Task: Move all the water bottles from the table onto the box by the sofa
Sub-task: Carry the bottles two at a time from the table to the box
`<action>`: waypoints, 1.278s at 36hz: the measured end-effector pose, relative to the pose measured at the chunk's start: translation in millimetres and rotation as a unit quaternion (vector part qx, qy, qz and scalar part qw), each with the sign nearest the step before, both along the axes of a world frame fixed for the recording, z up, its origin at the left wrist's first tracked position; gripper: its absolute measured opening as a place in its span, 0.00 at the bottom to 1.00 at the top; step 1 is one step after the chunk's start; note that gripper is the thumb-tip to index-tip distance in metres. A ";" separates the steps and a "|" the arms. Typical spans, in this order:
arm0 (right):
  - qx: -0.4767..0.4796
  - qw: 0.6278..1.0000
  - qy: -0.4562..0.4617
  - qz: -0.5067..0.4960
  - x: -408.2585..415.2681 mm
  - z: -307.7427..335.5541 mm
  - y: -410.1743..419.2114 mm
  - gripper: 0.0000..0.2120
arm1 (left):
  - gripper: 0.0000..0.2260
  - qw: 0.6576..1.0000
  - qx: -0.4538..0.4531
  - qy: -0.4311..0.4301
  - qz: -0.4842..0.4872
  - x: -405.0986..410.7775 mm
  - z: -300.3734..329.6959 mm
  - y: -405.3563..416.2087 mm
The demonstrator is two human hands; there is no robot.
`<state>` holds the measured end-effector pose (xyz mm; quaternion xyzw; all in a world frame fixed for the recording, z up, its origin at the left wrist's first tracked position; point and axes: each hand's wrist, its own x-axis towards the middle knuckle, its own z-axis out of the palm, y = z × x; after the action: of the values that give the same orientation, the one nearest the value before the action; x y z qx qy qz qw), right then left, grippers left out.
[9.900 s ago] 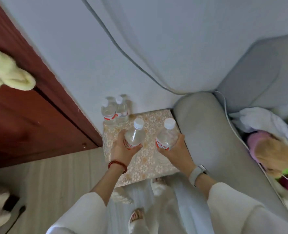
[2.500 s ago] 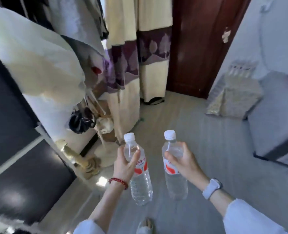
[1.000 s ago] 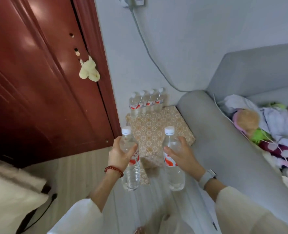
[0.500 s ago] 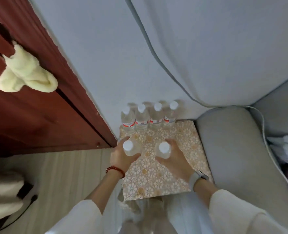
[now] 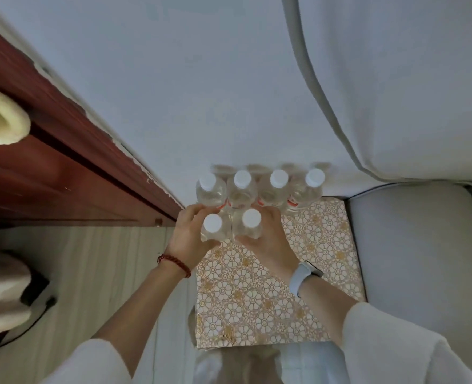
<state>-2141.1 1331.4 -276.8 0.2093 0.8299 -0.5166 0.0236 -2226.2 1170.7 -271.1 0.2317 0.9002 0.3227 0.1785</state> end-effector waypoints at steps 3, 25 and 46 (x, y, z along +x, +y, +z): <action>0.014 1.000 0.005 -0.010 -7.0 -0.3 -0.9 0.31 | 0.29 1.000 0.011 0.005 0.008 -3.7 0.5 -0.7; -0.059 0.993 -0.061 -0.082 18.4 15.0 -14.5 0.40 | 0.37 0.994 -0.013 -0.008 0.111 33.3 -0.5 -4.5; 0.006 0.902 -0.098 0.421 200.6 172.4 -443.3 0.06 | 0.16 0.809 -0.073 0.023 0.582 384.0 166.7 -441.8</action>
<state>-1940.4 888.2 -104.4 -0.1100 0.8371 -0.4304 0.3193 -1842.2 728.9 -104.4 -0.3421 0.8910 0.2945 -0.0473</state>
